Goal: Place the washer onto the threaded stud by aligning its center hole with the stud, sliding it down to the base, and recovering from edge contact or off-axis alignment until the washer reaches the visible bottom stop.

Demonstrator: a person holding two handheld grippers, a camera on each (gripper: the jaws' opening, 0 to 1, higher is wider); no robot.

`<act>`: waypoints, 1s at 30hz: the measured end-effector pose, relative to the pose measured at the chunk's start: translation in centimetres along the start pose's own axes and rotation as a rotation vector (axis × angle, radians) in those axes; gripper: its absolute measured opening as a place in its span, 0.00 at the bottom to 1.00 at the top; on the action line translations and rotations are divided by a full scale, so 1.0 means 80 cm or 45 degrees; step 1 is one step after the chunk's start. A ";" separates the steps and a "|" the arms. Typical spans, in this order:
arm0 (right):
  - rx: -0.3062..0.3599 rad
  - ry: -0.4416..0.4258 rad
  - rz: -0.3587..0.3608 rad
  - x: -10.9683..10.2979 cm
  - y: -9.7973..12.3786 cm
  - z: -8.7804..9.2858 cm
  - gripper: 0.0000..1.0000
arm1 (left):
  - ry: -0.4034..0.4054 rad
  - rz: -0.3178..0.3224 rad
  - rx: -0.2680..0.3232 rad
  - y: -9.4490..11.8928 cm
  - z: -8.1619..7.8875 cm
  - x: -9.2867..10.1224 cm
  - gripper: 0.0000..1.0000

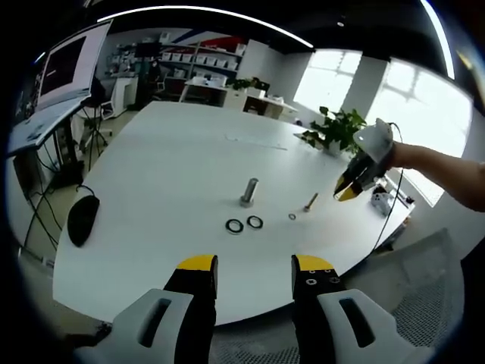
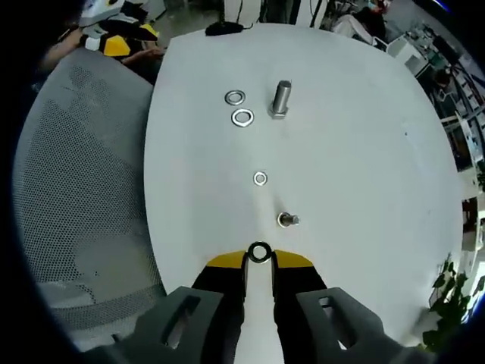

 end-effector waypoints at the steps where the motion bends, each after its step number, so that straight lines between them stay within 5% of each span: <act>1: -0.003 0.007 0.002 0.002 0.002 -0.001 0.14 | 0.002 0.000 0.003 0.000 0.000 0.000 0.37; 13: -0.035 0.092 0.003 0.017 0.009 -0.018 0.14 | 0.000 0.003 -0.003 0.000 0.000 0.000 0.37; 30: -0.048 0.134 0.026 0.038 -0.016 -0.033 0.14 | 0.005 -0.001 -0.012 -0.001 0.001 -0.001 0.37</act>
Point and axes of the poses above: the point that each gripper's makers call its tool centre point, and the gripper's own axes: y roughly backward along the fingers, x roughly to its right, z roughly out of its underside, the point moved 4 cm from there along y, roughly backward along the fingers, and after that the axes turned 1 degree about -z, right-handed, at the moved point
